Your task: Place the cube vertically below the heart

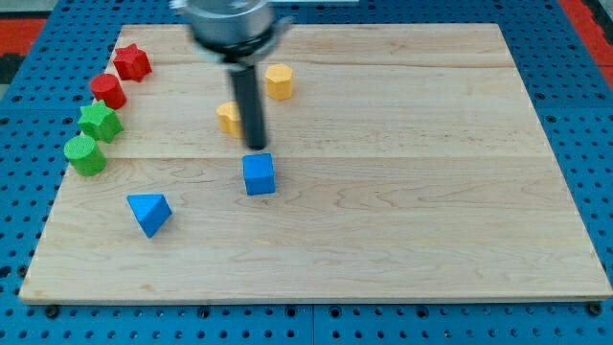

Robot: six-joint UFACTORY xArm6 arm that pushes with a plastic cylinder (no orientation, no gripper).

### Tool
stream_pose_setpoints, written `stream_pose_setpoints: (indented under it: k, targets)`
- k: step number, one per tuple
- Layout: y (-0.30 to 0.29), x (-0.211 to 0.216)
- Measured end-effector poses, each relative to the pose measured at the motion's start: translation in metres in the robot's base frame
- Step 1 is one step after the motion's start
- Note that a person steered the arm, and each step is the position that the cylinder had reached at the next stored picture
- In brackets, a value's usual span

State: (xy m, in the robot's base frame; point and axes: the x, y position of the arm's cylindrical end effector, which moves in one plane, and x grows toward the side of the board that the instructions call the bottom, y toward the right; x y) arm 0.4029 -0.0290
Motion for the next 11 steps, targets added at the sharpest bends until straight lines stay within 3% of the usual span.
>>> stream_pose_setpoints:
  k: [1,2,3,4,5,6,8,10,11]
  targets:
    - [0.055,-0.068]
    - [0.02,-0.101]
    - [-0.041,-0.102]
    - [-0.048,-0.104]
    - [0.009,-0.094]
    - [0.09,-0.013]
    - [0.083,0.105]
    - [-0.032,0.073]
    - [-0.044,0.061]
